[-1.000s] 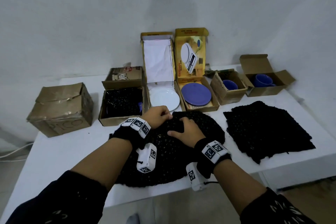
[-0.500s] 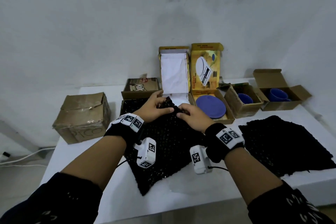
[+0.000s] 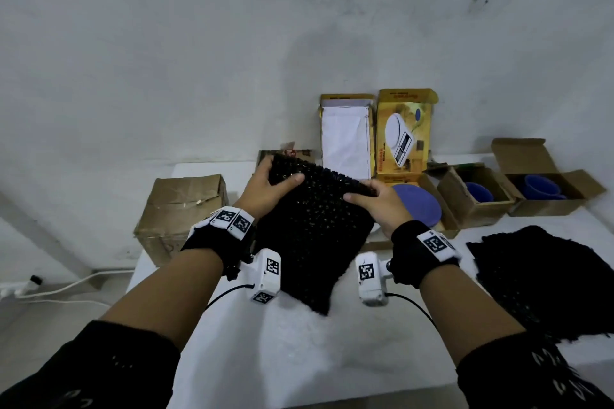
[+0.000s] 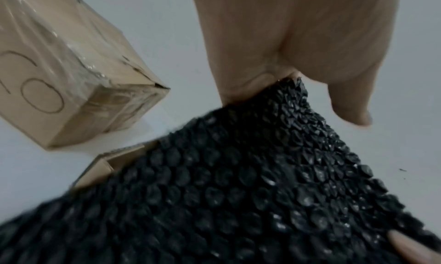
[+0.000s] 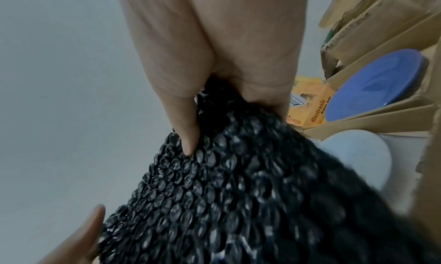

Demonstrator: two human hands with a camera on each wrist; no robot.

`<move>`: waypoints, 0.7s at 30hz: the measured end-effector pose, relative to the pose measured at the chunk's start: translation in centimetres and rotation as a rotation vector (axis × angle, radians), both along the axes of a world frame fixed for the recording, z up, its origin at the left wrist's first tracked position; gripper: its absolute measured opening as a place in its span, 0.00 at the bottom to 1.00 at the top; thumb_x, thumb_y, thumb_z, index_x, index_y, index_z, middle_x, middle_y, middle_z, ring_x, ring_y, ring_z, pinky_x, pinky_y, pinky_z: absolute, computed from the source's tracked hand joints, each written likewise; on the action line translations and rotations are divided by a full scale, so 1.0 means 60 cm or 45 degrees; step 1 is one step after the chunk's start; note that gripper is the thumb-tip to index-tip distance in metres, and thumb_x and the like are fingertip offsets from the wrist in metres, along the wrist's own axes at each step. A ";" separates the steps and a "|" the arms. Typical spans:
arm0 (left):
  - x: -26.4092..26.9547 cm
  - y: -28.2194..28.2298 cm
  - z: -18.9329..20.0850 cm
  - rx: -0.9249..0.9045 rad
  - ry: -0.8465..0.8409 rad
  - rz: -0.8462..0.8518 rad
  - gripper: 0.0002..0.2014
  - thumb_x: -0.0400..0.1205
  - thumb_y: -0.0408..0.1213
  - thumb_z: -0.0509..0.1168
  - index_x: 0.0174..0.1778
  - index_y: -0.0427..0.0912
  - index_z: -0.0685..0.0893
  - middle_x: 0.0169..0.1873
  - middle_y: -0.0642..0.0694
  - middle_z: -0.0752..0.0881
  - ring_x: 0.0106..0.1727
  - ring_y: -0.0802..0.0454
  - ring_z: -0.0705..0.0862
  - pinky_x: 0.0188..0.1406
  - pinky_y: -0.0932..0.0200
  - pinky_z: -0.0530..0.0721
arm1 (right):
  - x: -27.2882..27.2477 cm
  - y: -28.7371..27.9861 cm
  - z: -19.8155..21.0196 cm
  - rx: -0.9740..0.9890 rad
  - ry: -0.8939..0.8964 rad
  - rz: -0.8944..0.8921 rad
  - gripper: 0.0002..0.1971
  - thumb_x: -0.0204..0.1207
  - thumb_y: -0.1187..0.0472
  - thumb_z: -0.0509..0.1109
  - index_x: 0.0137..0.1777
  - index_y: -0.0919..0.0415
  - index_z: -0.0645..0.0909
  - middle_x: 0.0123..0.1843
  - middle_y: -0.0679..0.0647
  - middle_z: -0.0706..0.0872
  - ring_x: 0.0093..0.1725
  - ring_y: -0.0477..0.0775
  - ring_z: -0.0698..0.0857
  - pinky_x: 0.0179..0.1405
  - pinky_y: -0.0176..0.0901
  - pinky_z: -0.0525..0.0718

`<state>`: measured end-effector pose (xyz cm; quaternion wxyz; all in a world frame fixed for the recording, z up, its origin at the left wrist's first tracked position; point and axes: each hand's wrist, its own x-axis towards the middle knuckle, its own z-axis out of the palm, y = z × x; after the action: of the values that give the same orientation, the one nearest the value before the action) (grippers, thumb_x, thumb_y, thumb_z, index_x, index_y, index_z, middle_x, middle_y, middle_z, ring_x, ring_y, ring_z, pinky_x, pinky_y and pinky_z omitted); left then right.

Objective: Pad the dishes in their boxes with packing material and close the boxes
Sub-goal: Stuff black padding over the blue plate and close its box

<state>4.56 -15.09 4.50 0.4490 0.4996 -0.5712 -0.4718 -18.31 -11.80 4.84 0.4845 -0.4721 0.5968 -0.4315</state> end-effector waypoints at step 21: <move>0.080 -0.022 -0.031 0.150 -0.134 0.078 0.20 0.69 0.36 0.79 0.53 0.45 0.80 0.55 0.39 0.85 0.58 0.41 0.85 0.62 0.43 0.83 | 0.058 -0.014 -0.034 0.065 0.384 0.250 0.38 0.61 0.55 0.84 0.70 0.42 0.70 0.70 0.54 0.68 0.70 0.56 0.70 0.69 0.48 0.73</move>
<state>9.33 -16.43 2.61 0.4021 0.5665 -0.5498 -0.4638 -14.83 -12.65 2.81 0.4412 -0.5751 0.6243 -0.2913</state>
